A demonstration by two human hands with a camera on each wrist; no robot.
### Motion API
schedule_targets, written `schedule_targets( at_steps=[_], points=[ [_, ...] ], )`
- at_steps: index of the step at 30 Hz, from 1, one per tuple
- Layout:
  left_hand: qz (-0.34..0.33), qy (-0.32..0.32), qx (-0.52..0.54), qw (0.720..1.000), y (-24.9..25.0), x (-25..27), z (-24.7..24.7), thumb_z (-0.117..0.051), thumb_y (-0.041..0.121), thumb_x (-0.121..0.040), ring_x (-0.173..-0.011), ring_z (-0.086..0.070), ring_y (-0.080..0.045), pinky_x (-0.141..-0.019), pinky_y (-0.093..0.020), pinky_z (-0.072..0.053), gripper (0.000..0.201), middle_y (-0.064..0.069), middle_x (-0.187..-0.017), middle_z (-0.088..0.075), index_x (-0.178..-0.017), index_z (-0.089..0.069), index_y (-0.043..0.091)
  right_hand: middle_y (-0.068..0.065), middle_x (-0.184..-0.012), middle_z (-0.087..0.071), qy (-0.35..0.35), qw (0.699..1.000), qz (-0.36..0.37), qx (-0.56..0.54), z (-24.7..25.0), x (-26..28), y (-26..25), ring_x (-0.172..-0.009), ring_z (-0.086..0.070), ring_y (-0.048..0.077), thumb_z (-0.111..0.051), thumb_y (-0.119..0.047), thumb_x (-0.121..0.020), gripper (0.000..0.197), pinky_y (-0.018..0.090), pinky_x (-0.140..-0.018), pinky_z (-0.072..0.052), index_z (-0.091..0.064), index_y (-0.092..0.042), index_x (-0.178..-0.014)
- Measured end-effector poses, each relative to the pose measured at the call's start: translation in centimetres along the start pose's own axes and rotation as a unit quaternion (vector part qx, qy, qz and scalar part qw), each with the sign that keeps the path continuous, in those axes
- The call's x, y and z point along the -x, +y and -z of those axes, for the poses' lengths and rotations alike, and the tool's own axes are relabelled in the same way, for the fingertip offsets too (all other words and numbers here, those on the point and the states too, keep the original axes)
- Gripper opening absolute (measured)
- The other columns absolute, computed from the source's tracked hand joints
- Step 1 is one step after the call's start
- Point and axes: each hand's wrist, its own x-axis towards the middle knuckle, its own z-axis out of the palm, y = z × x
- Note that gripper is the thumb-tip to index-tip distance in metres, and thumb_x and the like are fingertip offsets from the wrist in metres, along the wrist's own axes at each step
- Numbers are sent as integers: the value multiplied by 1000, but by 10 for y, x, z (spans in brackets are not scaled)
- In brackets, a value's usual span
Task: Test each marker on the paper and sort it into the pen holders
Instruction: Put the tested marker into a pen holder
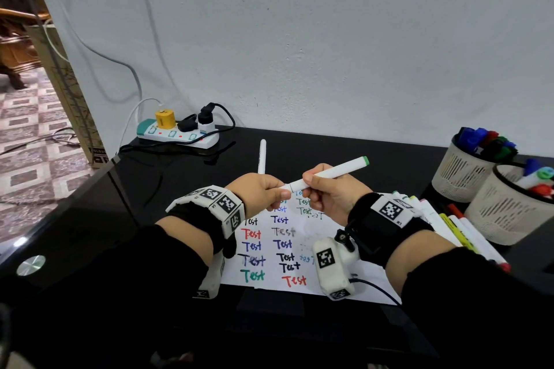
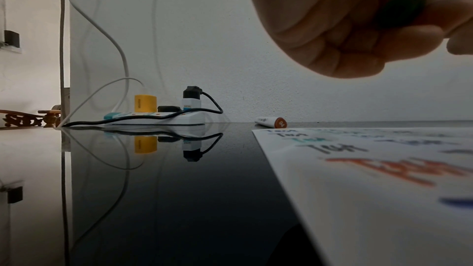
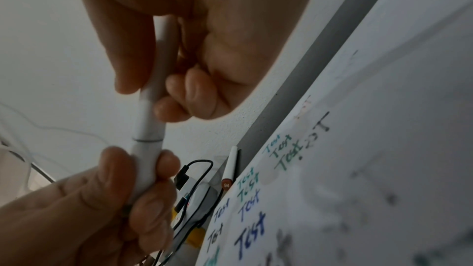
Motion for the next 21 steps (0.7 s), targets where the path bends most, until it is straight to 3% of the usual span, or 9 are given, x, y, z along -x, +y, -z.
schedule_targets(
  at_steps=[8, 10, 13, 15, 21],
  points=[
    [-3, 6, -8, 1000, -1, -1, 1, -56, 35, -92, -71, -57, -1, -71, -15, -43, 18, 12, -74, -63, -97, -64, 20, 2, -50, -51, 64, 998, -5, 23, -7, 1, -1, -42, -38, 9, -56, -7, -93, 15, 18, -40, -29, -58, -9, -78],
    [6, -6, -24, 1000, 0, 0, 2, -56, 40, -90, -86, -60, -7, -79, -20, -45, 20, 12, -86, -65, -103, -61, 26, 2, -48, -48, 73, 996, -17, 39, -4, 3, -5, -40, -35, 9, -58, -10, -92, 15, 18, -39, -26, -58, -10, -77],
    [35, -47, -113, 992, 3, 1, 2, -52, 52, -88, -109, -55, -12, -91, -26, -44, 51, 7, -122, -59, -133, -43, 30, 1, -47, -47, 80, 995, -28, 62, 5, 10, -13, -38, -34, 8, -58, -11, -92, 16, 17, -38, -26, -59, -9, -76],
    [48, -72, -182, 980, 8, 1, 1, -48, 55, -89, -116, -53, -14, -96, -30, -45, 63, 4, -138, -49, -143, -31, 28, 2, -47, -47, 95, 993, -26, 65, 10, 14, -19, -38, -34, 8, -58, -9, -92, 17, 17, -38, -26, -58, -8, -75],
    [59, -120, -339, 931, 37, 1, -14, -39, 59, -91, -136, -35, -22, -111, -35, -29, 67, 1, -151, -31, -147, -22, 29, 3, -44, -47, 174, 983, -29, 56, 42, 29, -39, -33, -33, 9, -59, -13, -92, 24, 14, -36, -22, -54, -9, -69]
  ],
)
